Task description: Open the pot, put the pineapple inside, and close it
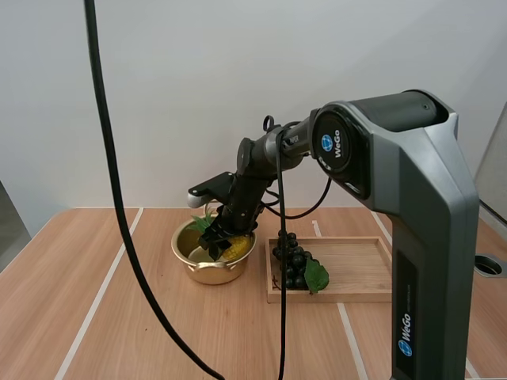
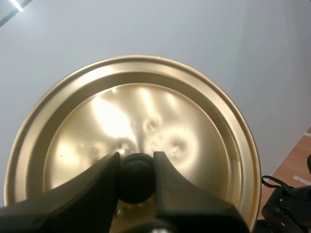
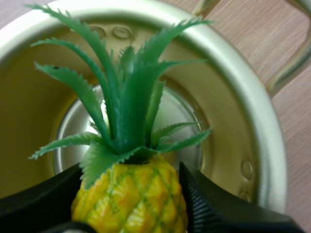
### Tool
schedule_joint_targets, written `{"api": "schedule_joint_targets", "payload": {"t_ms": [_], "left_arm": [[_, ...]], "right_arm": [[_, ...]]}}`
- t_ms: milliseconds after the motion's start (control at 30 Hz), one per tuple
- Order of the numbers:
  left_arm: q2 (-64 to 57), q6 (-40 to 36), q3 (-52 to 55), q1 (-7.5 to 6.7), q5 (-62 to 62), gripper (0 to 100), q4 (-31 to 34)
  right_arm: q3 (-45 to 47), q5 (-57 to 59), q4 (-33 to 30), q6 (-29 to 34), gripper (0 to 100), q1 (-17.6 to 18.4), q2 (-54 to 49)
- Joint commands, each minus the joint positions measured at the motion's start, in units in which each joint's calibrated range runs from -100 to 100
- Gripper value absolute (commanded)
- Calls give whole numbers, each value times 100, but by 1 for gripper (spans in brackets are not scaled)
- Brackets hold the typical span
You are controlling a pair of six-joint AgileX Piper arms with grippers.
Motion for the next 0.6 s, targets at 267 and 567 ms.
{"api": "schedule_joint_targets", "payload": {"t_ms": [267, 567], "left_arm": [[13, -36, -25, -13, -62, 0, -15], [13, -36, -25, -13, -62, 0, -15]], "right_arm": [[40, 151, 37, -63, 0, 7, 84], [40, 134, 5, -63, 53, 72, 84]]}}
